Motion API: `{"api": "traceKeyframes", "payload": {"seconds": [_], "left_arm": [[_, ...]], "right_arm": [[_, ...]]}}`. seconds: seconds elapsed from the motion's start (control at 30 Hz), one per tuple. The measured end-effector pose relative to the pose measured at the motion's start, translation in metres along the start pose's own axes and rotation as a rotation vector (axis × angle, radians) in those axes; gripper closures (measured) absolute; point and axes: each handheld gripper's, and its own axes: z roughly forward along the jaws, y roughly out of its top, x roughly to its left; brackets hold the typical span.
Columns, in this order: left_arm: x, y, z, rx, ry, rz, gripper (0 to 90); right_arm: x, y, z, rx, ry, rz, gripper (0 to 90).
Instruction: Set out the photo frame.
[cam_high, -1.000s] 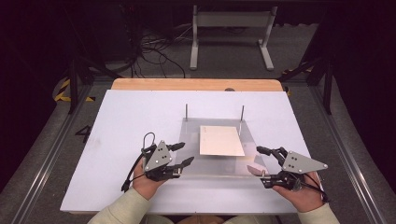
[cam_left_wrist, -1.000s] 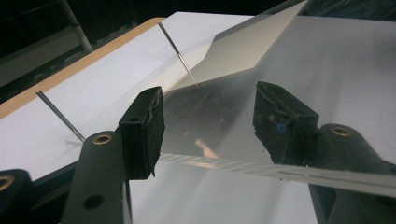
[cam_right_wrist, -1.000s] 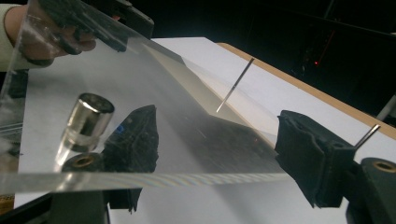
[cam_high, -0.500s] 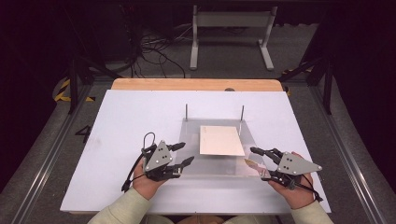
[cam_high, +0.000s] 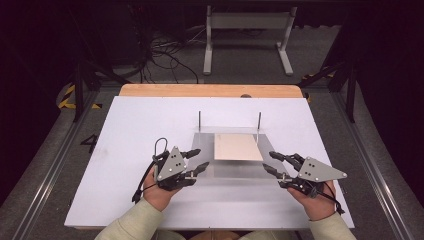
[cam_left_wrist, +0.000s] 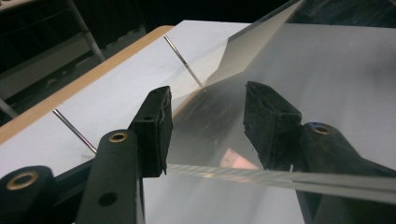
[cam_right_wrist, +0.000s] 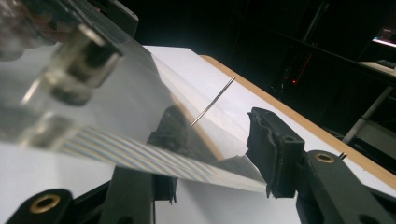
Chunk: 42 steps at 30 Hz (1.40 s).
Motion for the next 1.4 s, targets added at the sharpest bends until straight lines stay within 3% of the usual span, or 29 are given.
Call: {"api": "traceKeyframes", "payload": {"seconds": [0.2,0.6,0.77,0.93,1.4], "left_arm": [[0.005,0.013,-0.005,-0.033,0.011,0.020,54.1],[0.009,0.042,-0.030,-0.141,0.021,0.048,59.3],[0.009,0.050,-0.040,-0.172,0.054,0.054,60.1],[0.008,0.055,-0.050,-0.204,0.068,0.039,60.2],[0.018,0.064,-0.076,-0.241,0.031,-0.033,59.0]], "right_arm": [[-0.005,0.016,-0.003,0.003,-0.029,-0.001,55.0],[-0.011,0.050,-0.013,-0.108,-0.086,-0.045,56.6],[-0.008,0.065,-0.015,-0.134,-0.115,-0.074,57.6],[-0.004,0.076,-0.017,-0.141,-0.117,-0.064,57.4],[0.007,0.100,-0.013,-0.146,-0.077,0.033,58.0]]}}
